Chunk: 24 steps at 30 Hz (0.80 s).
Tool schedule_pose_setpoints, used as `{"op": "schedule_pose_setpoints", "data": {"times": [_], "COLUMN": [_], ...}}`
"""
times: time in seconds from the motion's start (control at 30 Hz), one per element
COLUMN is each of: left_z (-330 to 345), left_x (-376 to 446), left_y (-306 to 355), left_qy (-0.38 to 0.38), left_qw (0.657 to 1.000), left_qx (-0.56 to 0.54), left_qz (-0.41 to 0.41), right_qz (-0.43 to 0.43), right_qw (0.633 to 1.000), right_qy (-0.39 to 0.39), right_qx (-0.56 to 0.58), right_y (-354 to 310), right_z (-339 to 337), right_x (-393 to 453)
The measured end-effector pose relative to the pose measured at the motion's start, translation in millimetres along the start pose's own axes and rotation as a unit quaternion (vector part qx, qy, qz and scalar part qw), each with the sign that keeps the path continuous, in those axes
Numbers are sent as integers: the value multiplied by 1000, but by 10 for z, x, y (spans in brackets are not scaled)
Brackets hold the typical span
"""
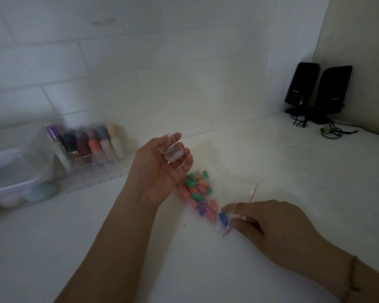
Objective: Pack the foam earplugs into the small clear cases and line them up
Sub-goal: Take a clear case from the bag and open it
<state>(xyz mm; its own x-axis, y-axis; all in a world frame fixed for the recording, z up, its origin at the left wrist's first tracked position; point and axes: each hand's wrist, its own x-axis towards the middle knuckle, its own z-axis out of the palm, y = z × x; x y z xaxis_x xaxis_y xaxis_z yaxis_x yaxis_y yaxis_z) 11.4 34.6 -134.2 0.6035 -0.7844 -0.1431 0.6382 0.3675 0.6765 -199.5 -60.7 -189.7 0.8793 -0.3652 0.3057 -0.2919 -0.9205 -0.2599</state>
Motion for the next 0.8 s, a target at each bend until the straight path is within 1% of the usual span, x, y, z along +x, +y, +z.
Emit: {"op": "schedule_pose_setpoints", "data": {"times": [0.1,0.2,0.37,0.57,0.7,0.8], "left_z": [-60,-128,-134,-134,-135,-101], "left_x": [20,41,58,68,60,47], "left_y": [121,193,149,138,129,81], "left_qy": [18,36,49,51,55,55], "left_qw": [999,998,998,998,998,998], "left_qx": [-12,-19,-23,-11,-7,9], "left_qz": [30,50,37,32,31,21], "right_qz": [25,22,-5,15,-14,2], "right_qw": [999,999,1000,999,1000,1000], "right_qy": [-14,-12,-1,-19,-2,-19], "right_qx": [15,27,5,32,-7,16], "right_y": [-8,-7,36,19,31,25], "right_z": [-24,-28,27,7,36,3], "right_x": [-5,-1,5,2,5,-11]}}
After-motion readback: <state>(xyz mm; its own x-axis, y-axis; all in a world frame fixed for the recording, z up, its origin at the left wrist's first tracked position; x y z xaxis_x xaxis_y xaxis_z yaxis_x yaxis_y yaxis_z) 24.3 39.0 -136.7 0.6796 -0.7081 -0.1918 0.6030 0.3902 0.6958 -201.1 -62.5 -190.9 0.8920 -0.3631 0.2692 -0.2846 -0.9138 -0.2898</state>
